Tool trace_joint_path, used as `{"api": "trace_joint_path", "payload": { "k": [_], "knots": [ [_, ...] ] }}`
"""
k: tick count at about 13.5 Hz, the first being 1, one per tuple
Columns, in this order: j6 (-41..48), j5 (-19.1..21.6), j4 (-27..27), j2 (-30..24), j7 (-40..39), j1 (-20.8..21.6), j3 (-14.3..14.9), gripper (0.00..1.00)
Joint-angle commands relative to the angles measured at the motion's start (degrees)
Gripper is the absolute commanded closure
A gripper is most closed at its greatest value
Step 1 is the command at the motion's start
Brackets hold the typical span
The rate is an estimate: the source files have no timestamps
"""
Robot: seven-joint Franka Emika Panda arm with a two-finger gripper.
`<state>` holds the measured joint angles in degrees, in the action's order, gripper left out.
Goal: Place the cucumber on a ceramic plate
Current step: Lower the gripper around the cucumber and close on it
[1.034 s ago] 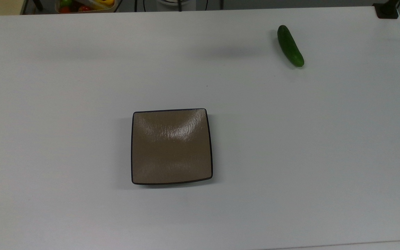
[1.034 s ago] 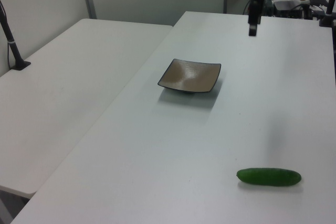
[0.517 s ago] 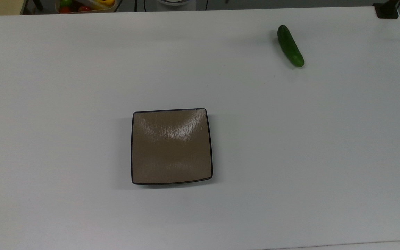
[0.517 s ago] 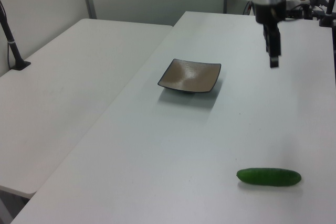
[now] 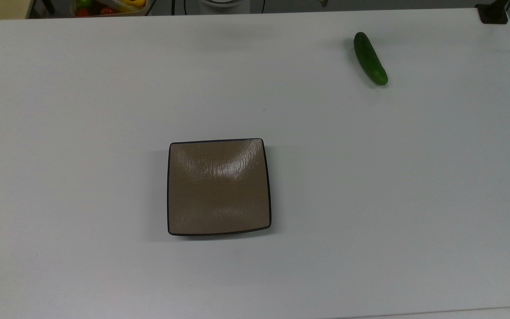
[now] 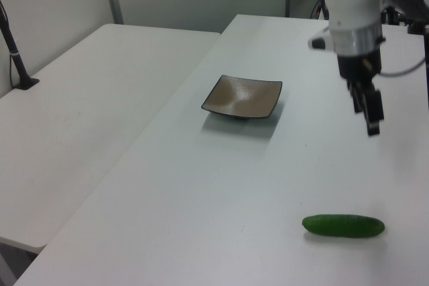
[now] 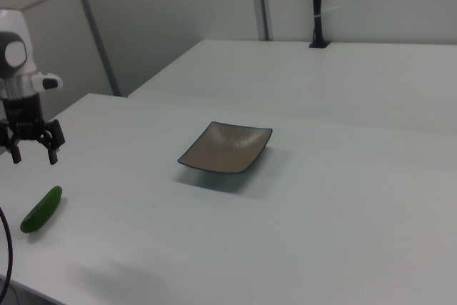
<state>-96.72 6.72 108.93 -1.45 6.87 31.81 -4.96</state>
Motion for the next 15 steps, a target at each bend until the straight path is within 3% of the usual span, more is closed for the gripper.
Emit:
{"api": "trace_joint_path", "payload": {
  "k": [1, 3, 7, 15],
  "knots": [
    [-11.78, 2.67, 6.19, 1.19, 0.68, 0.18, -2.15, 0.00],
    [-19.35, 2.77, 9.54, 1.89, 3.84, 0.18, -3.47, 0.00],
    [-27.89, 2.77, 10.16, 7.33, 9.82, 0.27, -5.41, 0.00],
    [-34.58, 2.77, 12.54, 10.86, 10.88, 1.14, -7.17, 0.00]
  ]
}}
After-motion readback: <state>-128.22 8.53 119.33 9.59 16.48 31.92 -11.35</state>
